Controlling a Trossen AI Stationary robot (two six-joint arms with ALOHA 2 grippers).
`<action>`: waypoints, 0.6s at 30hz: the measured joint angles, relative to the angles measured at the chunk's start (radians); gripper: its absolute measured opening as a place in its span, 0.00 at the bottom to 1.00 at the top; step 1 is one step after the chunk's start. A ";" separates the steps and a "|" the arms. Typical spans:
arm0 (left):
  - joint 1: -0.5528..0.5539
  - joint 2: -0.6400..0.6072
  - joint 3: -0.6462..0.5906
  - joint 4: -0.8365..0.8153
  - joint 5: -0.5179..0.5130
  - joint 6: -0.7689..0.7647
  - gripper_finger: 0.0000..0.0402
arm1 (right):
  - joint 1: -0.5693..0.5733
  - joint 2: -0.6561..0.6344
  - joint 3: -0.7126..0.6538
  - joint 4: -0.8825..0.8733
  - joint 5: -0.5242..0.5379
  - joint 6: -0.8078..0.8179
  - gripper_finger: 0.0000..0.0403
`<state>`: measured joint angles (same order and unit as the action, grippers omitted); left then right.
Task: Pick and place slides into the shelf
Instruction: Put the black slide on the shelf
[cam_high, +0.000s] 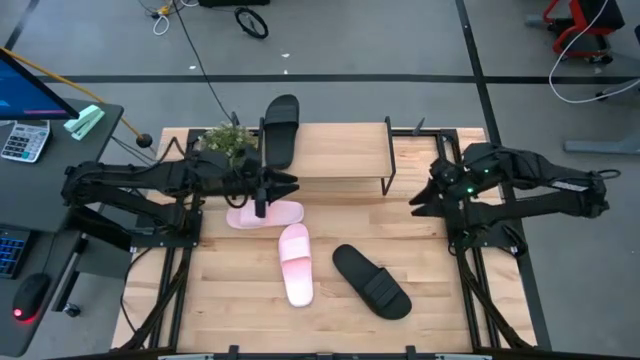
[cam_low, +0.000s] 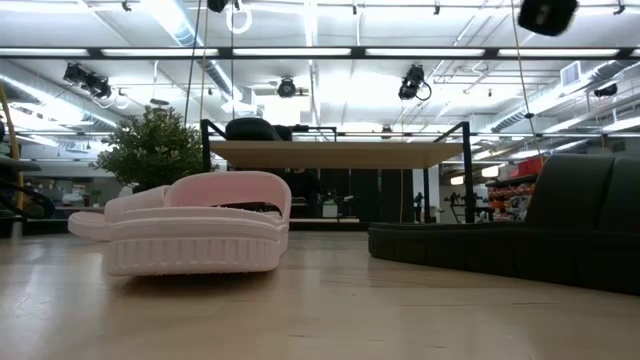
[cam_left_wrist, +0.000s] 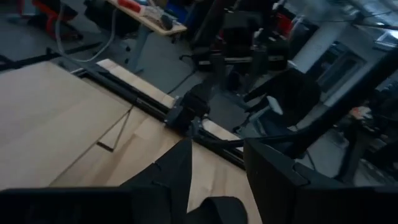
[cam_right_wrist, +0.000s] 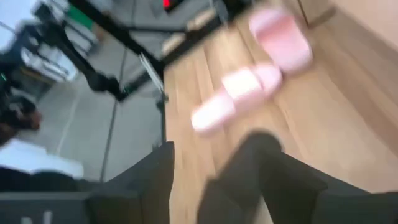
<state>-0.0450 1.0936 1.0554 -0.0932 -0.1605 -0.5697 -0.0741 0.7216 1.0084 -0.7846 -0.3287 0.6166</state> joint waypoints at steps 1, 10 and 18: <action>-0.005 0.012 0.000 0.012 -0.013 -0.001 0.38 | -0.003 -0.012 0.000 -0.022 -0.006 -0.010 0.54; -0.046 0.120 0.000 0.142 -0.047 -0.004 0.38 | -0.003 -0.110 -0.032 -0.093 -0.041 -0.029 0.53; -0.076 0.171 0.000 0.199 -0.047 -0.038 0.39 | -0.002 -0.218 -0.280 0.039 -0.101 0.113 0.53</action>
<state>-0.1213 1.2648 1.0554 0.1061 -0.2076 -0.6078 -0.0757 0.5032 0.7282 -0.7461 -0.4292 0.7301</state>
